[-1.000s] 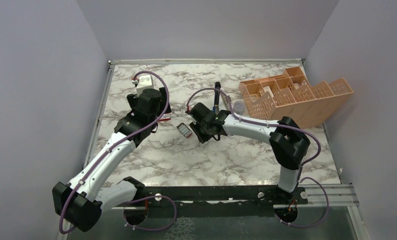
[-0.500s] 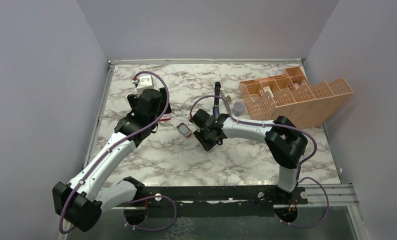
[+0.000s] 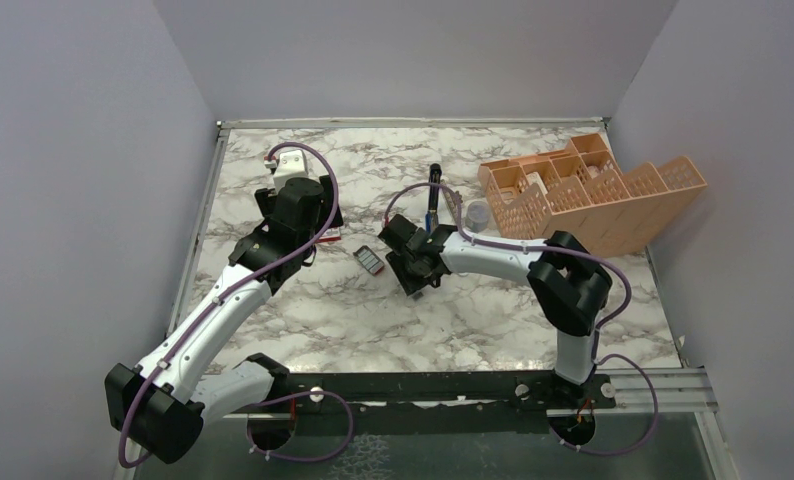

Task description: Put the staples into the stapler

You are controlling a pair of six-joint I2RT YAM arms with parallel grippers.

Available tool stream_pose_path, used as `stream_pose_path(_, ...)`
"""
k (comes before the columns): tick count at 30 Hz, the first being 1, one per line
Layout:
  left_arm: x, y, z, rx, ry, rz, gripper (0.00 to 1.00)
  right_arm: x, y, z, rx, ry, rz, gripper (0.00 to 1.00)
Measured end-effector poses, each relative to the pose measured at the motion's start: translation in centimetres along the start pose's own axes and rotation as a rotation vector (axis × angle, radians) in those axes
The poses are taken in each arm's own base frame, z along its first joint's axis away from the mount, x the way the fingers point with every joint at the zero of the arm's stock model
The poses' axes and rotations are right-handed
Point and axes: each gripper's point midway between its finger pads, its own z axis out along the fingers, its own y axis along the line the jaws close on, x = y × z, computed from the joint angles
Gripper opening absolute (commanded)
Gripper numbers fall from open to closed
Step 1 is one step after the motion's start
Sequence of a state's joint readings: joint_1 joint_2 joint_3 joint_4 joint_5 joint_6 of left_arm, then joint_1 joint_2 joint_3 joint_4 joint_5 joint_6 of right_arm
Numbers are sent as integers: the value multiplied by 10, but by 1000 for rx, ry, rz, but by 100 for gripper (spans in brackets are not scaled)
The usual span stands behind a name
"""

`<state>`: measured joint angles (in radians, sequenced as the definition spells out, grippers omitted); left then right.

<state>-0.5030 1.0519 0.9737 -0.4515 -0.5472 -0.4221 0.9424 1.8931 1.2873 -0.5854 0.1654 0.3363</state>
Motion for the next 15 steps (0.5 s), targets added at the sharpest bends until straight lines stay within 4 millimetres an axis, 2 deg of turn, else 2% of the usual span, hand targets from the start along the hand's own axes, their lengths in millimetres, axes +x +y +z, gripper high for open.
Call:
stream_pose_path(11, 0, 0, 0, 1, 0, 0, 93, 5, -3, 7, 24, 9, 26, 47)
stream_pose_path(15, 0, 0, 0, 1, 0, 0, 93, 16, -6, 5, 27, 21, 44, 50)
